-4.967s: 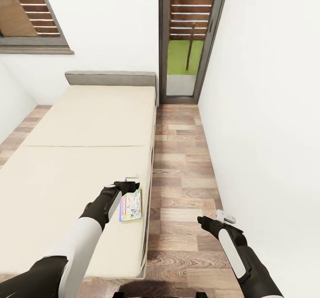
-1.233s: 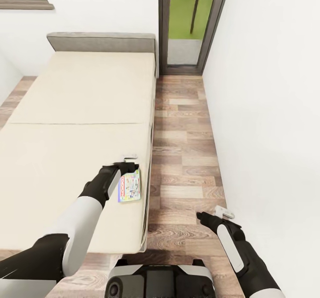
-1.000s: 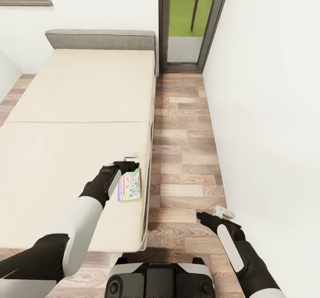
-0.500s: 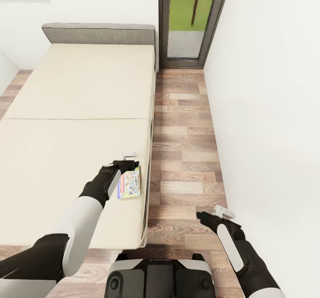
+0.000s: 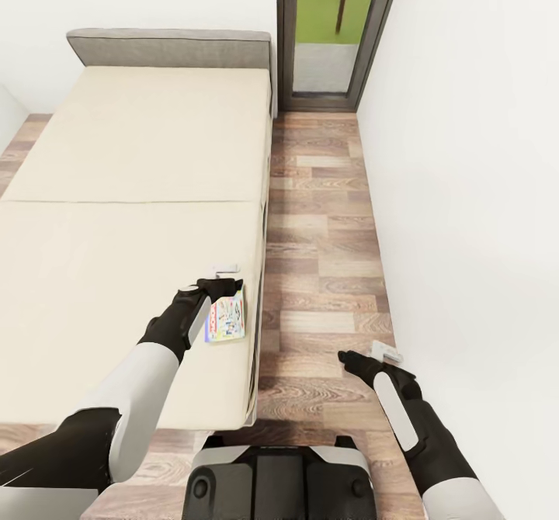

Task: Put all the toys in the child's room - the three board games (two on the bed and one on the table), the two jigsaw puzzles on the table, and the tennis ball on the table - inside the toy box on the table in the child's room.

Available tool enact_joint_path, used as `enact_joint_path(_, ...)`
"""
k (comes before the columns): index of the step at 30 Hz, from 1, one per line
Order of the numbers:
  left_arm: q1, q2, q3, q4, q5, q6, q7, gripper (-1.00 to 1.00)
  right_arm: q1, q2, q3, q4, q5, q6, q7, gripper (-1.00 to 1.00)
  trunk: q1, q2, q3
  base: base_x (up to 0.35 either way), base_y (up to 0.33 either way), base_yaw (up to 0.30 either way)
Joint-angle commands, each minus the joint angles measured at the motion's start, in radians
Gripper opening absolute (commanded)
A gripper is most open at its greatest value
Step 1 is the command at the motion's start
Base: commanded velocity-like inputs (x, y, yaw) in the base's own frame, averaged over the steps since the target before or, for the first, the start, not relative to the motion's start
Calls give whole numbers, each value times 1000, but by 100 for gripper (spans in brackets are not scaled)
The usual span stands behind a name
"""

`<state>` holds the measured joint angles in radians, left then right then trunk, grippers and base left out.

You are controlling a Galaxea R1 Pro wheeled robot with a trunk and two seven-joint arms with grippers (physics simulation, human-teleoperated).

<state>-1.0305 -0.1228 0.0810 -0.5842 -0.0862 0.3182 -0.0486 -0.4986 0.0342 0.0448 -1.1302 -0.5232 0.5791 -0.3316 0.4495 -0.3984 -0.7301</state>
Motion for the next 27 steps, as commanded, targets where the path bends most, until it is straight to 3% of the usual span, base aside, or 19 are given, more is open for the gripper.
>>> enact_joint_path(1,0,-2,7,-2,-9,5,-5,100,-8,0,1,0,-11,0,-9,100,0,-2,-3,0,0,0)
enact_joint_path(11,0,-2,5,-2,-8,2,-5,100,-22,-9,3,1,-7,-1,-8,100,0,-2,-19,0,0,0)
enact_joint_path(27,1,-1,6,-2,-7,3,-6,100,-23,0,3,1,-8,-2,-7,100,0,-2,-45,0,0,0)
